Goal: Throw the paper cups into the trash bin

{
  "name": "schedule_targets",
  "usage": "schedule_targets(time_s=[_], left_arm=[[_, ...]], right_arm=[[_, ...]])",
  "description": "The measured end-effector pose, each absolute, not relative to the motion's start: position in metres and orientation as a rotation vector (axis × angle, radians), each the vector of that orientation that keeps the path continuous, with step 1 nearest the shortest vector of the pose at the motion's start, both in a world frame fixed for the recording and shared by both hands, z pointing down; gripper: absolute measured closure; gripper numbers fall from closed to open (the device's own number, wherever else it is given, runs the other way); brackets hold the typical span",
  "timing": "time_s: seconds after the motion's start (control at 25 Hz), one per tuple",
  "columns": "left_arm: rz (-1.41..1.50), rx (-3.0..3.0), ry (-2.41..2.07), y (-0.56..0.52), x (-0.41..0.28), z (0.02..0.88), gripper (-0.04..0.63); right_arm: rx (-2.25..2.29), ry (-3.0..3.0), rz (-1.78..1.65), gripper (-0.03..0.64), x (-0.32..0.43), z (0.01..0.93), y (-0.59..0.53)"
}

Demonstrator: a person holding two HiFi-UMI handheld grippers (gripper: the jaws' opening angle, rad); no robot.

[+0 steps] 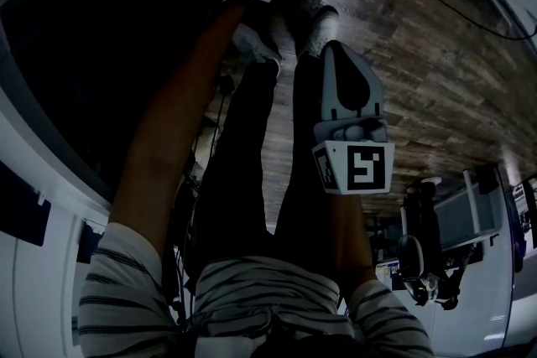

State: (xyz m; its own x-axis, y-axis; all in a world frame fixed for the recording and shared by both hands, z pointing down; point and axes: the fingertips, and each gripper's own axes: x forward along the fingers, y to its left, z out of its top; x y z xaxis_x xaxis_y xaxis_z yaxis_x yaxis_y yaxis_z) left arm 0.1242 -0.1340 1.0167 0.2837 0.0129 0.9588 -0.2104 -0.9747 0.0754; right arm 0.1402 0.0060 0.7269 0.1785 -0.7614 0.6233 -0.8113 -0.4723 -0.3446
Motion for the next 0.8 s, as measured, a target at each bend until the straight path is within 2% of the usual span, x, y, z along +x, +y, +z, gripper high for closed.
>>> schedule_targets(time_s=[0.8], left_arm=[[1.763, 2.299, -0.178, -0.1289, 0.1229, 1.0200, 0.295]], right_arm=[[2.364, -1.563, 1.206, 0.606, 0.1418, 0.7282, 0.0086]])
